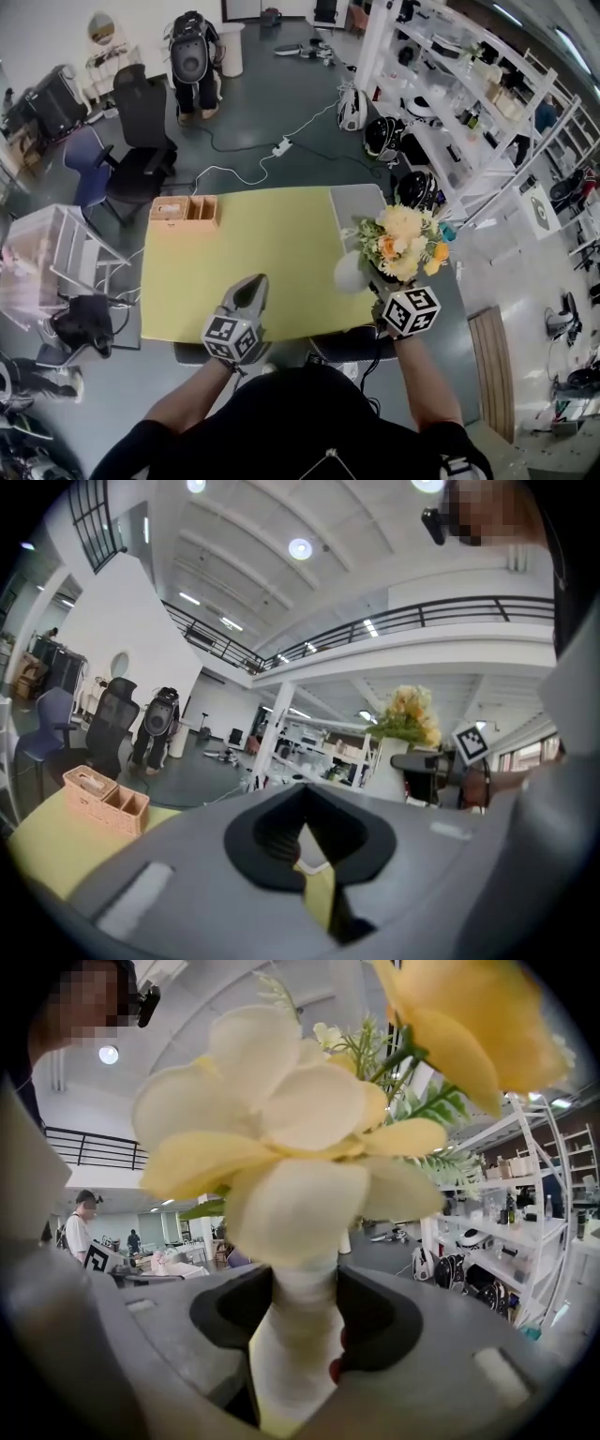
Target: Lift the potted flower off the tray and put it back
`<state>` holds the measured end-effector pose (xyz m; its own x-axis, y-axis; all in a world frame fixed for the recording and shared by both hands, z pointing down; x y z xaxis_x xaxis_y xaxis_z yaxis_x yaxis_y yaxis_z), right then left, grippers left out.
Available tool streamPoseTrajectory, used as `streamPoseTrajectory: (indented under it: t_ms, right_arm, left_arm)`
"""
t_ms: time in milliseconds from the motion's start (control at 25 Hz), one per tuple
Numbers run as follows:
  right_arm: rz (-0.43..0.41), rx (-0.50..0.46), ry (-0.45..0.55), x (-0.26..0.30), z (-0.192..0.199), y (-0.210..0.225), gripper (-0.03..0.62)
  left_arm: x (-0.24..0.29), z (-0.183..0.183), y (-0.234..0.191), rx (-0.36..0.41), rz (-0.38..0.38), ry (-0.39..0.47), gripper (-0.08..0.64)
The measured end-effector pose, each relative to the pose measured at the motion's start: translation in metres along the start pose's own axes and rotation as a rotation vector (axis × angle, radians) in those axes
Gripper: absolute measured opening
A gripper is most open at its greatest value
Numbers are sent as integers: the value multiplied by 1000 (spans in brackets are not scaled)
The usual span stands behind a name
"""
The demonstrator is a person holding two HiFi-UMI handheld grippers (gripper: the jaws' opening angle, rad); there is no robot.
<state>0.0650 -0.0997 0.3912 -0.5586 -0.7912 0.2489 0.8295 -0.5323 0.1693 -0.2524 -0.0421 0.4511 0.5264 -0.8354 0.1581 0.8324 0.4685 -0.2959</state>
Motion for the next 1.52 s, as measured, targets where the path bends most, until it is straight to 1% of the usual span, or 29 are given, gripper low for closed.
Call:
streamPoseTrajectory:
  t_ms: [80, 240, 400, 480, 840, 1080, 1200, 1360, 1520]
  right_arm:
    - [4, -2, 3, -2, 1, -1, 218]
    - [7, -2, 2, -3, 5, -1, 218]
    - [6, 0, -1, -5, 5, -1, 218]
    - [6, -2, -1, -6, 6, 0, 218]
    - [13, -13, -3, -1, 8, 13, 218]
    - [15, -15, -9, 11, 9, 31, 218]
    - [20, -15, -15, 22, 15, 47, 218]
    - [28, -19, -15, 42, 23, 75, 218]
    - [25, -56, -2, 68, 28, 104, 218]
  left_arm:
    - [1, 1, 2, 8, 8, -4, 8]
    - [4, 3, 6, 79, -7, -50, 8]
    - [3, 0, 12, 28, 39, -16, 8]
    - [5, 0, 16, 25, 49, -14, 8]
    - [14, 10, 13, -4, 34, -25, 8]
    - [23, 12, 14, -15, 14, -40, 8]
    - [28, 17, 12, -23, -4, -47, 8]
    - [34, 21, 6, -29, -42, -55, 8]
    - [40, 29, -7, -43, -95, -65, 8]
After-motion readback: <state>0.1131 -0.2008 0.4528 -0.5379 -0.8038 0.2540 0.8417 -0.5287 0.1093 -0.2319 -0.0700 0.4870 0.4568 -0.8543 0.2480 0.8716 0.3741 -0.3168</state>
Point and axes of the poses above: the fingertips, and each gripper's own axes: x forward along the fingers, y to its right, z out of its underside, the point moved 7 cm from there along -x, backward along the fingers, and after that the axes turned 4 degrees about -y, right-handed, at the moved point
